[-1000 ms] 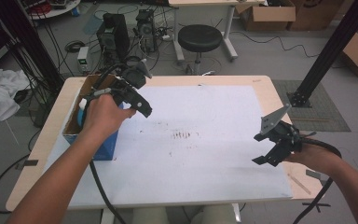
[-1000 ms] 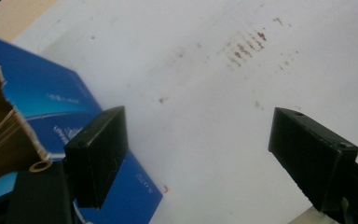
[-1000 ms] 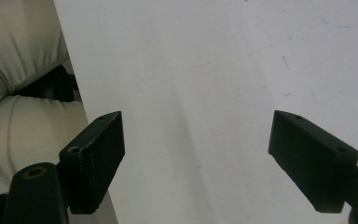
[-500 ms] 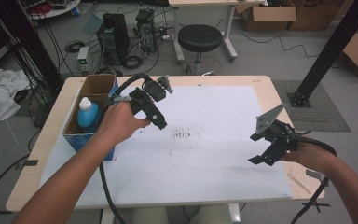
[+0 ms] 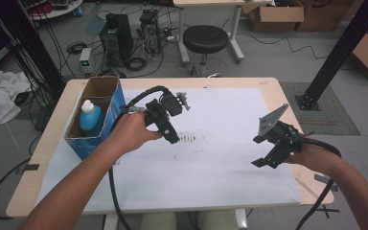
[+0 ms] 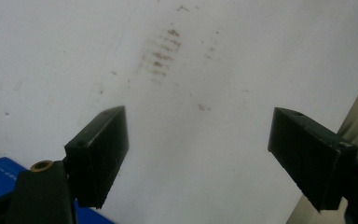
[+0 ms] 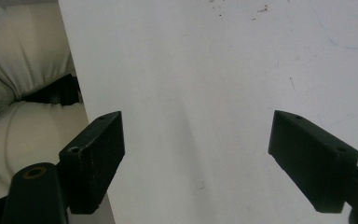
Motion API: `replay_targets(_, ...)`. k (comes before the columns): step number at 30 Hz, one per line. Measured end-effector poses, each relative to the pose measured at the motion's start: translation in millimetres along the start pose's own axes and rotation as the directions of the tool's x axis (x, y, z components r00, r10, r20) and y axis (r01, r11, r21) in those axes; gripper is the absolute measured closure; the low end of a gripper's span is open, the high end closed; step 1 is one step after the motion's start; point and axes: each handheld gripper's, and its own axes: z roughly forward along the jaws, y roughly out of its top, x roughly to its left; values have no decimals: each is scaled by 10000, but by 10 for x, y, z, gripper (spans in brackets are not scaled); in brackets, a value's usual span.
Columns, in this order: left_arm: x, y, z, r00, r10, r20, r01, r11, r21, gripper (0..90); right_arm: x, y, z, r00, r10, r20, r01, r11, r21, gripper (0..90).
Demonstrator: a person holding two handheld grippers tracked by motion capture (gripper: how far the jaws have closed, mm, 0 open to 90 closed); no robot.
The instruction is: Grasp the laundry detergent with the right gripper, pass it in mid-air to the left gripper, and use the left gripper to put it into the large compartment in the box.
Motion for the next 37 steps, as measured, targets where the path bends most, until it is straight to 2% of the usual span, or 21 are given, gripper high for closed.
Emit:
replay_targets(12, 34, 18, 48, 9997, 217, 143, -217, 9998, 15, 207, -52, 23, 54, 10000, -24, -63, 25, 10000, 83, 180)
replay_targets(37, 45, -32, 8, 9998, 141, 104, -140, 9999, -48, 211, -11, 29, 55, 10000, 19, -63, -19, 10000, 33, 180)
